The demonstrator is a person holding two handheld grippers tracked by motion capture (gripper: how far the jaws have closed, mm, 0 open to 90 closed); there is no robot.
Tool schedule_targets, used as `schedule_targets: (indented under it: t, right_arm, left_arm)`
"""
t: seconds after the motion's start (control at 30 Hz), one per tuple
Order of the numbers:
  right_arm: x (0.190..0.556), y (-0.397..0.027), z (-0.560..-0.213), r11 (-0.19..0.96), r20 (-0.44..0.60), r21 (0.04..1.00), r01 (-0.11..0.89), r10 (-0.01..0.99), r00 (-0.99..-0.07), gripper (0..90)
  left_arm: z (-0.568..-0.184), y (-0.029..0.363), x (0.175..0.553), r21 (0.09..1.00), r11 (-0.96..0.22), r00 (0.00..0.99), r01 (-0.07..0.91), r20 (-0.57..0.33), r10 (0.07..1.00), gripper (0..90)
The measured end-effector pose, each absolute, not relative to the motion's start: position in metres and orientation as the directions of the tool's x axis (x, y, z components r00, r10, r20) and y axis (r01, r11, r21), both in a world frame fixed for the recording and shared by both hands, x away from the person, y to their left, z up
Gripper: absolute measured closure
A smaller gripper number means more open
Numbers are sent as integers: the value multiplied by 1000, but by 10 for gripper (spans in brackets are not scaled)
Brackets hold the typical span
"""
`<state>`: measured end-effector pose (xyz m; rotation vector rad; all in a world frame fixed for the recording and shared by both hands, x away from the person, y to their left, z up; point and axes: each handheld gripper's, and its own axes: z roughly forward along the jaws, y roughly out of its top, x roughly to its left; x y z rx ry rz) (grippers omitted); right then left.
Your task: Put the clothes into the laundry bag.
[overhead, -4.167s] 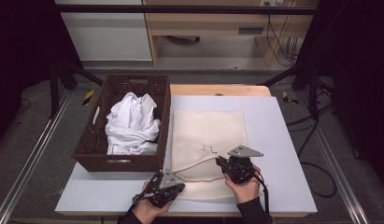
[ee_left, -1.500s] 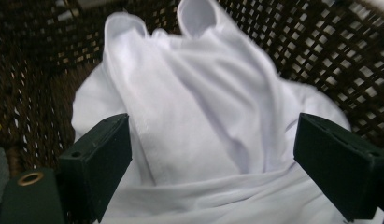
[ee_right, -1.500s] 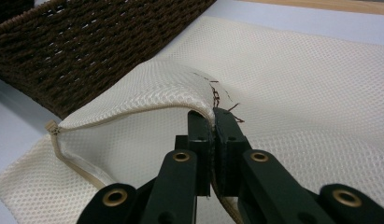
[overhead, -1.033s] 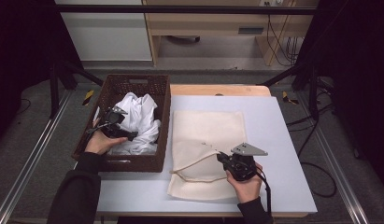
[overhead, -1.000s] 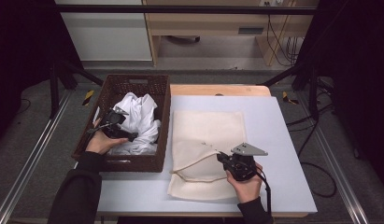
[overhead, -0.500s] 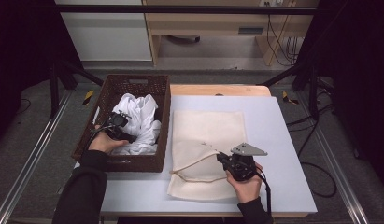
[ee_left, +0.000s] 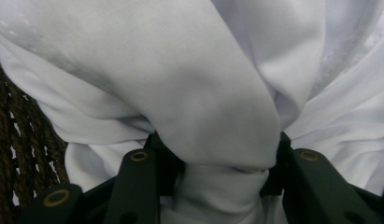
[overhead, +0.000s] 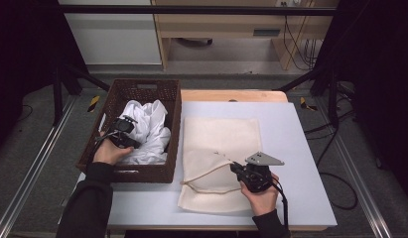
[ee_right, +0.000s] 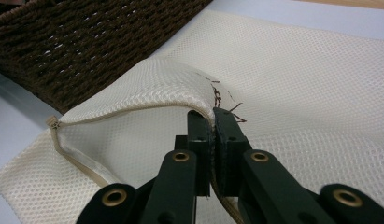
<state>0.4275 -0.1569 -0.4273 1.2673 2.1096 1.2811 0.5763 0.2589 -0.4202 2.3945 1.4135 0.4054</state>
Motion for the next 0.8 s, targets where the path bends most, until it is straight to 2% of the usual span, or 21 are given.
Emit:
schedule_targets:
  t: [0.13,0.4,0.8]
  right_arm:
    - [428,-158,-428,186,132,844,503,837,-532,868]
    - [428,-158,-428,180,140,842,509,837,-529,869]
    - [428,-158,-428,181,139,843,507,837,-529,869]
  left_arm:
    - [-416,260,573,459,-439,461,772,69,885,638]
    - [-403,263,561,614,-402,451,680,82,889,669]
    - [-392,268,549,730,-373,450,572,101,887,682]
